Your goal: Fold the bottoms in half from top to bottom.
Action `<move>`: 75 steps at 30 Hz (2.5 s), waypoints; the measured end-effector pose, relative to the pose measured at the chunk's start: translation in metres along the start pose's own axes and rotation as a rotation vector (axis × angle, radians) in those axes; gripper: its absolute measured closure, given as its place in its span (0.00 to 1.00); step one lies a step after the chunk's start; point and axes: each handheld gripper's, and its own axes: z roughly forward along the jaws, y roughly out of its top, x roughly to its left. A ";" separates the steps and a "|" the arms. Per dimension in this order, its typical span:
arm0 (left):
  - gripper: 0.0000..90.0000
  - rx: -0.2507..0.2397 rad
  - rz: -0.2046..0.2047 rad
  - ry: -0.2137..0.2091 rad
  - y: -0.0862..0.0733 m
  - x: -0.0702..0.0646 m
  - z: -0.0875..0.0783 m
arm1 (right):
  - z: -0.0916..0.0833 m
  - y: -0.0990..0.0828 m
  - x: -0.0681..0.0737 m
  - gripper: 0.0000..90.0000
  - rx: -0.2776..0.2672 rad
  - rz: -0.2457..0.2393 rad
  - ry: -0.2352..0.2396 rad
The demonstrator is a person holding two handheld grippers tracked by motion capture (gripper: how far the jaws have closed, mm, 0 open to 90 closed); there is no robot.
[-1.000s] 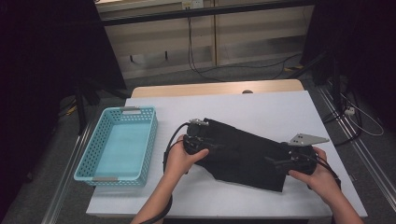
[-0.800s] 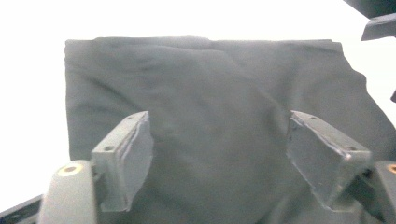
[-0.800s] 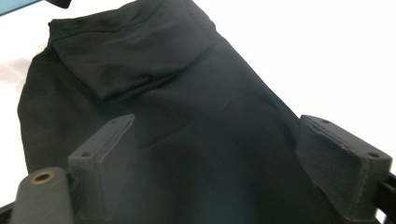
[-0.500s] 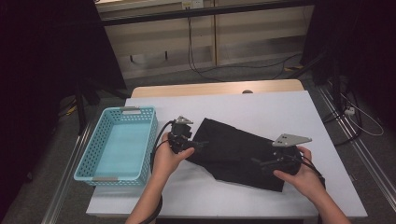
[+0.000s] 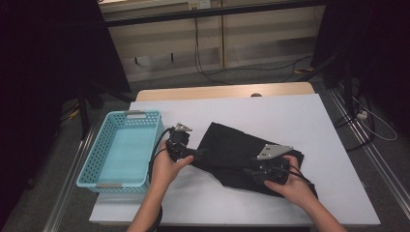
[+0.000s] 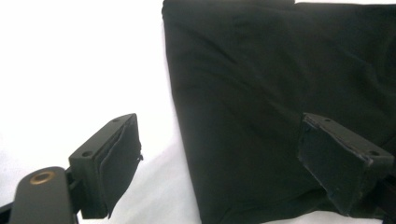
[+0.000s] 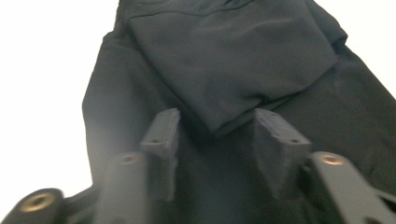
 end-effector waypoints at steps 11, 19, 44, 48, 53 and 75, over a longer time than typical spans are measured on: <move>0.15 0.002 -0.001 0.008 -0.001 0.001 0.000 | 0.001 0.003 -0.001 1.00 -0.016 -0.006 0.013; 0.15 0.007 0.006 0.013 -0.002 0.003 -0.001 | -0.017 0.002 -0.004 1.00 -0.048 0.008 0.029; 0.12 0.003 0.050 0.015 0.001 0.004 -0.001 | -0.033 -0.006 -0.008 1.00 -0.050 0.049 0.040; 0.11 0.001 0.047 0.016 0.001 0.004 -0.001 | -0.037 -0.009 -0.010 1.00 -0.055 0.062 0.039; 0.10 0.005 0.064 0.018 -0.001 0.007 -0.002 | -0.042 -0.014 -0.008 1.00 -0.040 0.050 0.023; 0.07 -0.009 0.059 -0.007 -0.002 0.010 -0.005 | -0.058 -0.023 -0.011 1.00 -0.075 0.092 0.018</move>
